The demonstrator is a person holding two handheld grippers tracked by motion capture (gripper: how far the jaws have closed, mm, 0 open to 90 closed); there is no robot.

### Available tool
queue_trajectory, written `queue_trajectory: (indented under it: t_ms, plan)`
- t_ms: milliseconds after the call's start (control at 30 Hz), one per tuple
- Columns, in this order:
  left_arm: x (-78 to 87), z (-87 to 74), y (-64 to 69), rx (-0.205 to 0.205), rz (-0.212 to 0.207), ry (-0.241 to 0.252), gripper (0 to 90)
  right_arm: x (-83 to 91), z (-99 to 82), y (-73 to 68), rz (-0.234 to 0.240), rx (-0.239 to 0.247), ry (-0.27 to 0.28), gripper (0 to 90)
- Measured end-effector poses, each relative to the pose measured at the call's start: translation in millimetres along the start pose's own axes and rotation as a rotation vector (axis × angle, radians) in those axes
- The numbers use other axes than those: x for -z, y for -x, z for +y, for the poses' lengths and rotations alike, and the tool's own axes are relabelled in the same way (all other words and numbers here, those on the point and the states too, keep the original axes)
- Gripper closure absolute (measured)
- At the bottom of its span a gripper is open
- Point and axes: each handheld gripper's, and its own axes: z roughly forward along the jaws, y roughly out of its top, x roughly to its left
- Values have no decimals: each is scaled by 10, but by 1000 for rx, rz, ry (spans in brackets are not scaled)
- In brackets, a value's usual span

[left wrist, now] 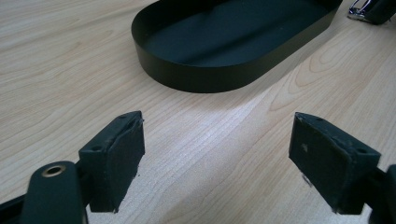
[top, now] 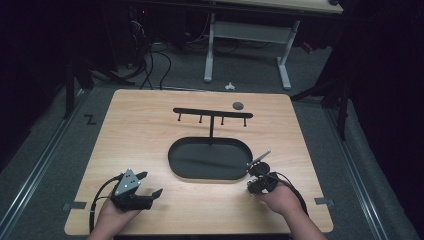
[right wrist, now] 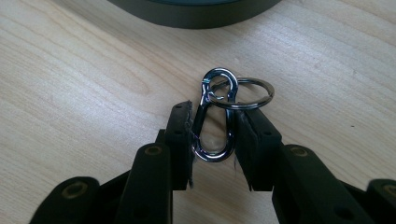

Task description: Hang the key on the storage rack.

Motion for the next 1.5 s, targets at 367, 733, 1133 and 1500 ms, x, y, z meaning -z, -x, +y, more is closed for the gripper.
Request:
queue_trajectory:
  t_ms: [367,733,1133,1500]
  plan:
    - [-19,-6,7,-1,1,-12,188,0,0,-58,-14,55,-35,660]
    - [-13,-3,9,-6,-6,-9,190,-24,158,-72,-4,80,-144,662]
    - [1,-2,7,-7,-10,-7,190,-34,226,-85,-6,116,-172,681]
    - [-13,-3,4,-9,-8,-11,191,-13,167,-134,-18,131,-138,685]
